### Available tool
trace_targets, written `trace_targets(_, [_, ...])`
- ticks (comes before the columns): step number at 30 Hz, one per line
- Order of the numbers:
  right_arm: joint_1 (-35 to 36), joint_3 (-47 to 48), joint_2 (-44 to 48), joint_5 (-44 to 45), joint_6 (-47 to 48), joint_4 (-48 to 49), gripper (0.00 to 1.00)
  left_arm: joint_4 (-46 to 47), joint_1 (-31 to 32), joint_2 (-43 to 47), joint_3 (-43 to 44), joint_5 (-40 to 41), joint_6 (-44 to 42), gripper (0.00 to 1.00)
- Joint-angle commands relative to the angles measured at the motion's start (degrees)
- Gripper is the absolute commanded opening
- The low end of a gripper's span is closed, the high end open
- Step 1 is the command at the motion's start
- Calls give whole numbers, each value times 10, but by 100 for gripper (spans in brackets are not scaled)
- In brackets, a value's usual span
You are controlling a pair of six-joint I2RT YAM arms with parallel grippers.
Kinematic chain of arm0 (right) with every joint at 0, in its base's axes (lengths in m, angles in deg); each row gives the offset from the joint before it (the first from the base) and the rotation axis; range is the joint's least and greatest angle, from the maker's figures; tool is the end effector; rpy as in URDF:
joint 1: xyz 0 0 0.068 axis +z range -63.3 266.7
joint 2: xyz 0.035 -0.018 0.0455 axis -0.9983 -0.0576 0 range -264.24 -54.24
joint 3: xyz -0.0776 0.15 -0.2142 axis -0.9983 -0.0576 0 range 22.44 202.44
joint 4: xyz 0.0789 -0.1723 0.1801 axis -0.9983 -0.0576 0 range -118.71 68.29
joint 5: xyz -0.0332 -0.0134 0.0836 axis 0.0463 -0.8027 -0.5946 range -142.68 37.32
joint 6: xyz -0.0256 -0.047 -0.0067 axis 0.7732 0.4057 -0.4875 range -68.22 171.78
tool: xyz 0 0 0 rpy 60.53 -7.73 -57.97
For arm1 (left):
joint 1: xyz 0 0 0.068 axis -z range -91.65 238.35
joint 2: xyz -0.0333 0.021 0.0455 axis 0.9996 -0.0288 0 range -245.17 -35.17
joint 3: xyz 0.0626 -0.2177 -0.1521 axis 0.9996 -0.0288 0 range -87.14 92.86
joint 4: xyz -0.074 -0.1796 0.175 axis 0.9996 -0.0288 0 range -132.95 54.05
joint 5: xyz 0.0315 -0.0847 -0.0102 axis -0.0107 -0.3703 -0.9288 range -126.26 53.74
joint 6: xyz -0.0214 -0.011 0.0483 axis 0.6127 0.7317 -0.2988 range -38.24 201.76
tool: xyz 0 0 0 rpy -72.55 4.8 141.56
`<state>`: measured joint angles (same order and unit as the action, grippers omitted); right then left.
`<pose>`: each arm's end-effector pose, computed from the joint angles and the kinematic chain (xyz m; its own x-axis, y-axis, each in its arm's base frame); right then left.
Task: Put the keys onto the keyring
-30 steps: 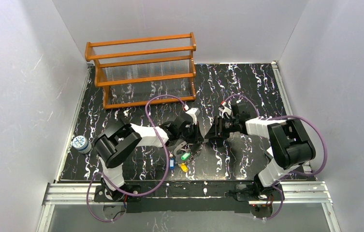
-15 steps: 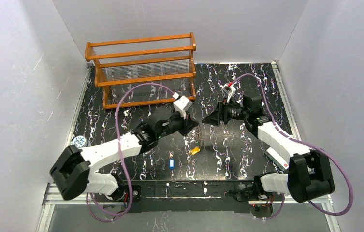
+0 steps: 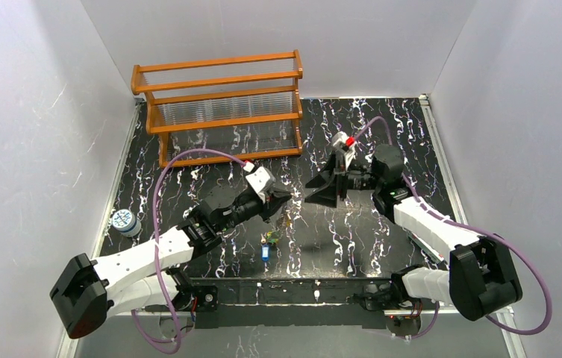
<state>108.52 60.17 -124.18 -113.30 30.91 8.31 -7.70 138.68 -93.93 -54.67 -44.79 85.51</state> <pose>0.2299 0.1255 0.2781 -0.3860 0.0337 -0.9219 -0.9131 0.1281 0.3870 0.1481 -0.1870 0.2882 -0.0343 -0.0600 -0.9976 0.8555 0.5142 -0.0604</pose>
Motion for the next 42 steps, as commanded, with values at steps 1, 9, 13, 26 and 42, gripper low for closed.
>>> trace_targets(1, [56,-16,11,-27,64,62,69,100,-2,32,-26,-15,16,0])
trace_targets(9, [82,-42,6,-7,51,140,54,181,-2,42,-58,-28,52,0])
trace_targets(13, [82,-51,6,5,45,167,51,187,-2,41,-58,-30,58,0])
trace_targets(26, [98,-50,-6,19,26,208,50,213,-2,23,-56,-52,82,0])
trace_targets(42, [110,-43,-14,27,-1,229,14,223,-2,9,-56,-63,92,0])
